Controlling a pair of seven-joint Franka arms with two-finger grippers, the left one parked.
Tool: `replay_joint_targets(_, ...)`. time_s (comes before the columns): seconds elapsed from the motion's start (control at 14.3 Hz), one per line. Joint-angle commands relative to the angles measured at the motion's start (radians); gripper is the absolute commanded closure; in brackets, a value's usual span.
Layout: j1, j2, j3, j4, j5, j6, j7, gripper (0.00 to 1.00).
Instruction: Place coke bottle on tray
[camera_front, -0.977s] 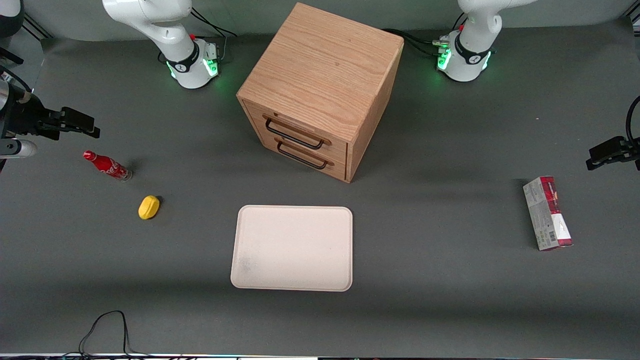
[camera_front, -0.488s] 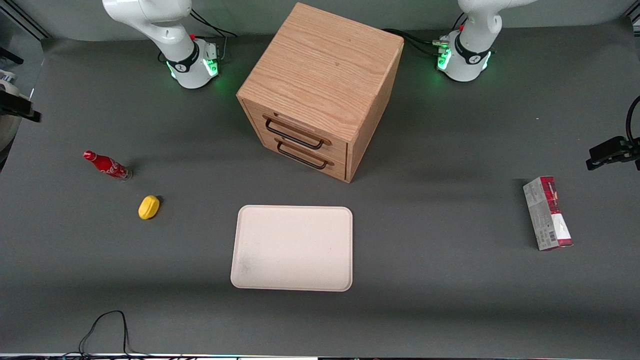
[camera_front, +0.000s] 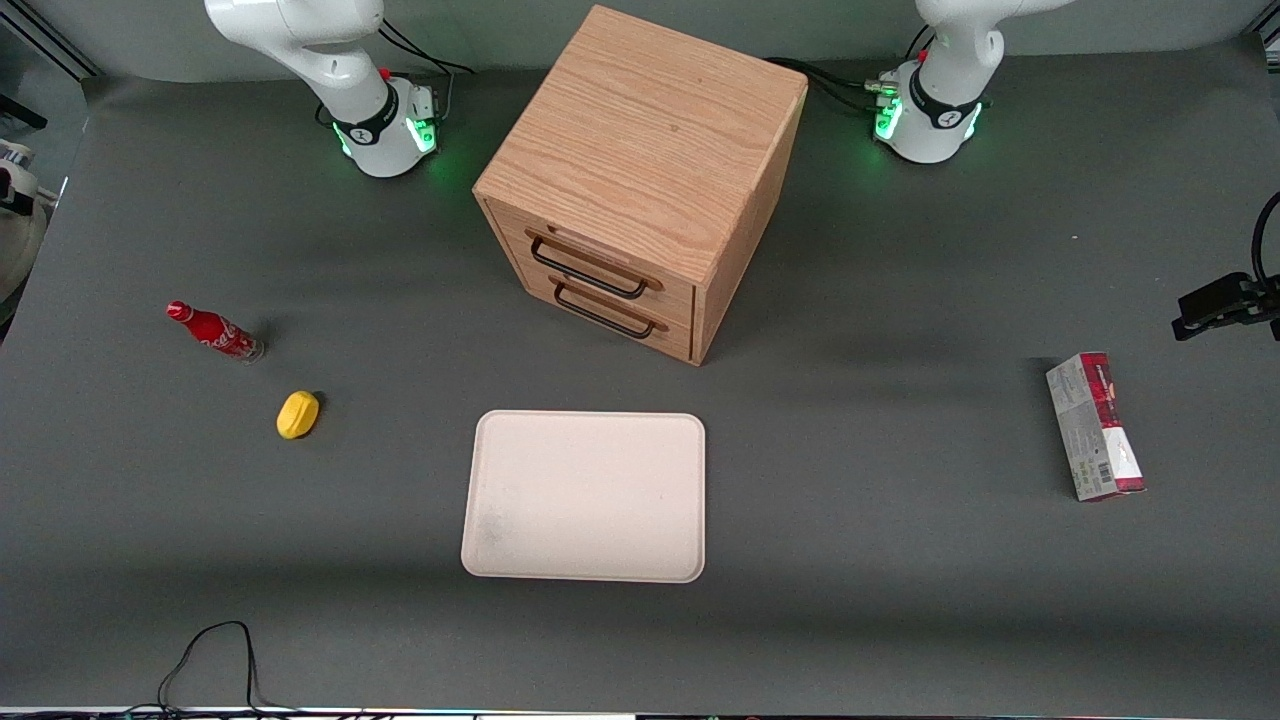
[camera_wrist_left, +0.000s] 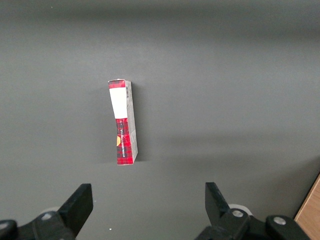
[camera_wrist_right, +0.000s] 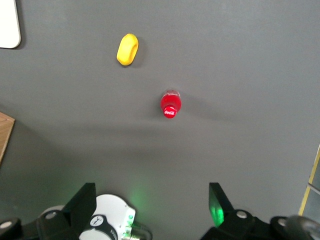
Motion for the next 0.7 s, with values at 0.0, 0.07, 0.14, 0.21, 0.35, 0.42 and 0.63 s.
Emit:
replay_joint_targets(0.0,0.013,-0.126,0.0,-0.26,-0.037,0.189,0.015,0.01)
replay_joint_targets(0.07,0.013,-0.126,0.0,-0.312,-0.037,0.249,0.028,0.01)
replay_joint_targets(0.14,0.013,-0.125,0.001,-0.357,-0.037,0.308,0.048,0.01)
replay_joint_targets(0.21,0.014,-0.122,0.001,-0.407,-0.037,0.379,0.073,0.01)
replay_joint_targets(0.35,0.016,-0.105,0.003,-0.499,-0.037,0.516,0.093,0.01)
replay_joint_targets(0.42,0.016,-0.082,0.003,-0.516,-0.037,0.551,0.093,0.01)
replay_joint_targets(0.63,0.016,-0.033,0.001,-0.556,-0.037,0.64,0.088,0.01)
